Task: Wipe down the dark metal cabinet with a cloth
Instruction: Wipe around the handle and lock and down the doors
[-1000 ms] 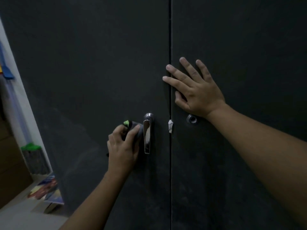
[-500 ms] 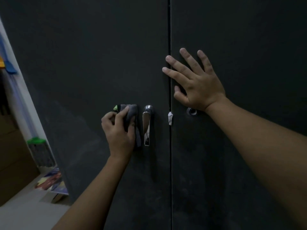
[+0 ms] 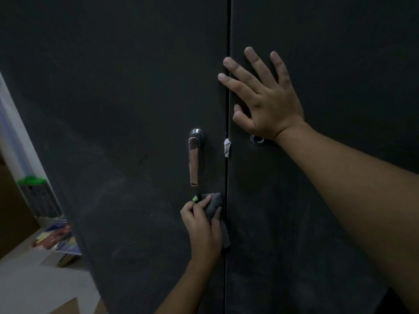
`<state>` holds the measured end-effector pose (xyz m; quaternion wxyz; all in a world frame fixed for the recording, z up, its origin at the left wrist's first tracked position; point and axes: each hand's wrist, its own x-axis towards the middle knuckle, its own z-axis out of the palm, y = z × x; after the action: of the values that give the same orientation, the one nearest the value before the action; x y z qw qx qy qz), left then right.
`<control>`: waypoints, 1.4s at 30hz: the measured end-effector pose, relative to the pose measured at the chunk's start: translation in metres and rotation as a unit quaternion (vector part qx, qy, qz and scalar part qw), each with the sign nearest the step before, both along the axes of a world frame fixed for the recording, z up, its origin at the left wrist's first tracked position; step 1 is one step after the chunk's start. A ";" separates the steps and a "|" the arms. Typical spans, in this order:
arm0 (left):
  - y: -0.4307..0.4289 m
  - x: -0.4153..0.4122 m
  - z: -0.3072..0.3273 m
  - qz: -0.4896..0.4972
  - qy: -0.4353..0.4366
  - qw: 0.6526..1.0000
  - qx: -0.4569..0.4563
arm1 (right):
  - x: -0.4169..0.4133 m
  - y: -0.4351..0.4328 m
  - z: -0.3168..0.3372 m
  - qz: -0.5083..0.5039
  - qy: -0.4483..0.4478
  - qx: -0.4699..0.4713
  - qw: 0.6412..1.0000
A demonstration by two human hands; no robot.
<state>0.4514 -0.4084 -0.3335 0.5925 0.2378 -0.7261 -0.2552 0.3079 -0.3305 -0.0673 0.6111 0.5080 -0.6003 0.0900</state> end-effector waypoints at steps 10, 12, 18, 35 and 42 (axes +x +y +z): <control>0.058 -0.065 0.115 0.035 0.327 0.906 0.268 | 0.000 0.000 -0.002 0.010 -0.003 -0.010 1.000; 0.060 -0.067 0.111 0.033 0.312 0.918 0.242 | -0.001 0.000 -0.002 0.017 0.000 -0.013 1.000; 0.042 -0.052 0.076 0.036 0.143 0.989 0.033 | 0.000 0.001 -0.002 0.016 -0.004 -0.008 1.000; 0.047 -0.030 0.079 -0.096 -0.082 0.982 -0.143 | -0.038 0.142 -0.108 0.027 -0.354 -0.073 0.932; 0.103 -0.099 0.125 -0.066 0.046 0.990 -0.112 | -0.062 0.189 -0.161 0.033 -0.497 -0.205 0.843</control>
<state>0.3528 -0.3050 -0.2083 0.6295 0.1095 -0.7365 -0.2218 0.2463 -0.1415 -0.2282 0.3178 0.2780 -0.7741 0.4717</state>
